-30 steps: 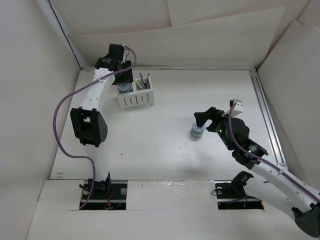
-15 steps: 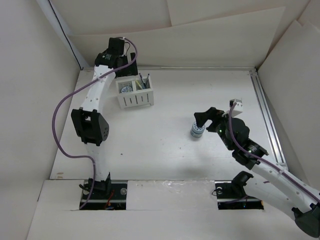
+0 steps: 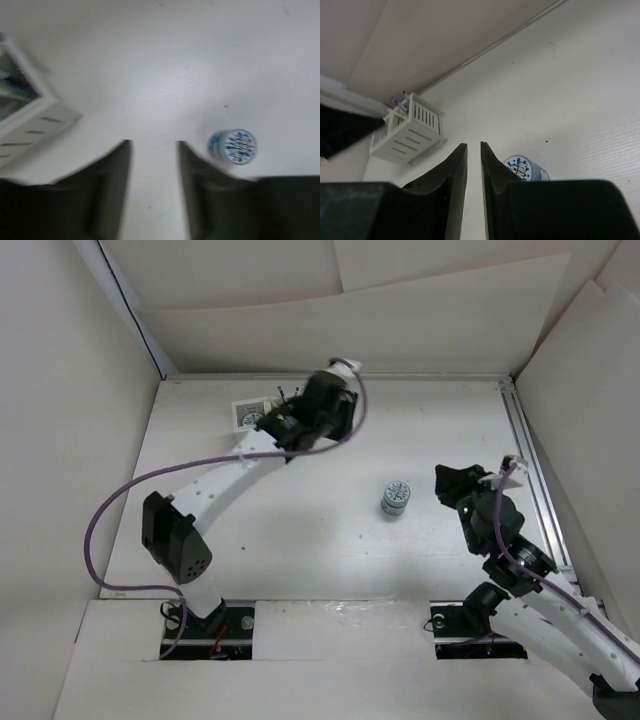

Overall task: Sort the stationery into containers
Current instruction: Grab a piece of stationery with the left arm

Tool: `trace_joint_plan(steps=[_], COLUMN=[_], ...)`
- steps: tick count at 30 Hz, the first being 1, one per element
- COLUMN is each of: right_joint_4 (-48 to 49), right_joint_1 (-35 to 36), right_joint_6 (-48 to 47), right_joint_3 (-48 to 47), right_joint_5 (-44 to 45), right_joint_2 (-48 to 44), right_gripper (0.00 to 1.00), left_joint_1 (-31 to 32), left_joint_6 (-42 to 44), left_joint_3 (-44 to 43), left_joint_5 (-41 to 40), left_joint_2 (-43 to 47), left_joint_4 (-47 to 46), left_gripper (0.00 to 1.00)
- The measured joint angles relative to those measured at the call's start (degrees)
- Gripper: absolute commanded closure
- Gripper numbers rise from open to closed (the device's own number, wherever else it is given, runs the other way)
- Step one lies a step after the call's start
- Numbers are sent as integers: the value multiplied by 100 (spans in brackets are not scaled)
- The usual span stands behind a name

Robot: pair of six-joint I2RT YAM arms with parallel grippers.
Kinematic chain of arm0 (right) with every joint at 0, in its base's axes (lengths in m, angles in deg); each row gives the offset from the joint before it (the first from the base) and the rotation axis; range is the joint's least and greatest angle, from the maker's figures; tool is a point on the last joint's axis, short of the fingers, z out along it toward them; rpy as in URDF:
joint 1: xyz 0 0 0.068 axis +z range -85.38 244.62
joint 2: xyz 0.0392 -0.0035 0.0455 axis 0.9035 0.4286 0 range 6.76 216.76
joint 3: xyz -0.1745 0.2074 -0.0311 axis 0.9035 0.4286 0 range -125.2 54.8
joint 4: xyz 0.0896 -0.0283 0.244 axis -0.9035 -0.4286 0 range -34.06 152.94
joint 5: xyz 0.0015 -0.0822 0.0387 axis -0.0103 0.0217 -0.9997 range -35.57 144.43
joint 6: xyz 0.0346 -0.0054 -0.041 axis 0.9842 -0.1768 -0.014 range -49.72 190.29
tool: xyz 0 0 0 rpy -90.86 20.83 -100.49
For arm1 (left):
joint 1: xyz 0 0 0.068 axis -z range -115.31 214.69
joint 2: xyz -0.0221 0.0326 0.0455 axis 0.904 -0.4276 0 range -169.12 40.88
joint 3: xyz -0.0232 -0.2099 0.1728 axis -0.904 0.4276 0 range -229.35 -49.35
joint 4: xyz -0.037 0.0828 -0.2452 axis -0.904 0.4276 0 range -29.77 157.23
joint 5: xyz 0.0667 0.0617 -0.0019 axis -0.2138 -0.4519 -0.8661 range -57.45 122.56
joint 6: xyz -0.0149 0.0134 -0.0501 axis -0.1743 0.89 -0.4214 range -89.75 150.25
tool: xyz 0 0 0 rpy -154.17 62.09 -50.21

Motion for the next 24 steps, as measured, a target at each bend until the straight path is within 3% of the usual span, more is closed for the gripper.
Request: trace_joint_plan(steps=[2,3,4,5,6,7,8,9,10,14,24], right_joint_4=[-205,-313,-417,-535,-660,-778,-922,-1049,-1167,-1521,-1591], right_joint_1=[-2,-2,-2,-2,-2,-2,-2,-2,-2,-2,-2], right_joint_6=[195,282,348,415,457,503,533,551,566,601,546], right_joint_3=[0,0,-7,-24,-55,-101,-157,-219,-280,-619,-765], right_joint_5=[433,612,763,896,1016,1128,1231,1314,1381,1554,1362], right_joint_2=[-262,-396,-509,-601,-658,-693,-721,-754,-787,-866,-887], right_gripper=[81,74,67,58,39,30,23,18,10,1,1], left_joint_1=[756,1117,1410,1622,1812,1943,2015,2068,2100,2146,2312], left_joint_6=[31,33,17,28,2,-72,-101,-131,-186,-280,-387], left_joint_3=[293,422,544,656,791,922,1029,1119,1180,1189,1113], left_joint_5=[-120,-153,-166,-166,-140,-122,-87,-55,-46,-50,-481], left_joint_2=[-90,-221,-382,-544,-741,-920,-1064,-1207,-1335,-1633,-1797], left_joint_4=[-452,-614,-796,-949,-1095,-1220,-1305,-1360,-1408,-1576,-2063], left_gripper=[84,80,57,42,31,23,8,4,4,1,1])
